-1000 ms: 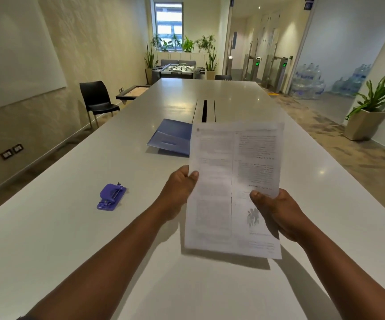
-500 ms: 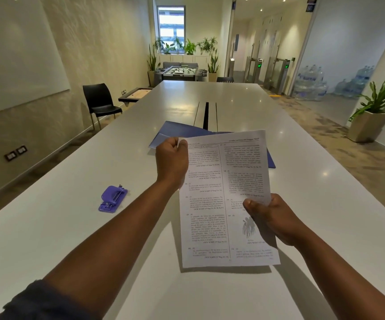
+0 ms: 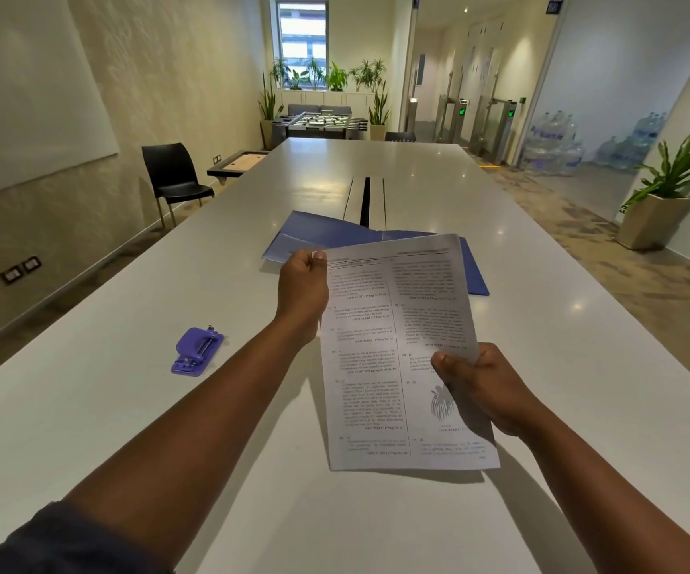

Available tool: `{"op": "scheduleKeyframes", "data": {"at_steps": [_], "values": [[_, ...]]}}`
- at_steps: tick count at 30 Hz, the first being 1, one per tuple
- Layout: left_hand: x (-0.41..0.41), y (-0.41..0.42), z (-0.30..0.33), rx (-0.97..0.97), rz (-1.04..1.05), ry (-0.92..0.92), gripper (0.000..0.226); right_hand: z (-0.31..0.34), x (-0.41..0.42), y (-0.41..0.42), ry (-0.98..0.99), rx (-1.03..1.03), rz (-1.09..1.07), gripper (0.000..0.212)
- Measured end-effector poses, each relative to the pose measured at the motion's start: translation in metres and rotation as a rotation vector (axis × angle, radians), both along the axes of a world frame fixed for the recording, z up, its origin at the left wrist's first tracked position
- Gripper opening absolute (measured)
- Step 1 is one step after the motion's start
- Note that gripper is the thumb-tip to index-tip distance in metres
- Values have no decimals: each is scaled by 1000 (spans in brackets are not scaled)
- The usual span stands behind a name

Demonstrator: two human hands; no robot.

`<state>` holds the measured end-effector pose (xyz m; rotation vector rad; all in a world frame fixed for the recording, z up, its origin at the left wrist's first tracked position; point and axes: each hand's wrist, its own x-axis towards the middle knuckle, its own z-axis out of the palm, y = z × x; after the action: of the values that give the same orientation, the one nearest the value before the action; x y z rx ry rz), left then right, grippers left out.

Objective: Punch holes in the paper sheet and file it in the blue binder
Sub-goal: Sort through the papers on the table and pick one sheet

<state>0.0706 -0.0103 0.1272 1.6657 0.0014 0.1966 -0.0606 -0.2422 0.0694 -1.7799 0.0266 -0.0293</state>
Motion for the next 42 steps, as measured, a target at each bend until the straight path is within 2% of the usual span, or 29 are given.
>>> {"op": "scheduleKeyframes", "data": {"at_steps": [5,9,13,16,22,28,35,42], "values": [[-12,5,-21,-80,-269,168,13,2,1,-1,-34,140,-122,20],[-23,7,-41,-91,-532,231,21,6,6,0,-80,89,-180,19],[-31,6,-48,-50,-448,31,21,8,9,3,-141,39,-203,15],[-39,1,-51,-52,-380,-72,20,3,12,6,-134,107,-212,18],[-51,-4,-73,-56,-377,-9,26,-11,8,11,-101,197,-221,31],[-47,-2,-67,-62,-340,-13,19,1,11,6,-121,165,-213,18],[-53,5,-72,-71,-345,-65,19,-6,9,9,-122,229,-242,19],[-59,1,-81,-88,-378,-33,24,-12,6,11,-100,205,-256,21]]}}
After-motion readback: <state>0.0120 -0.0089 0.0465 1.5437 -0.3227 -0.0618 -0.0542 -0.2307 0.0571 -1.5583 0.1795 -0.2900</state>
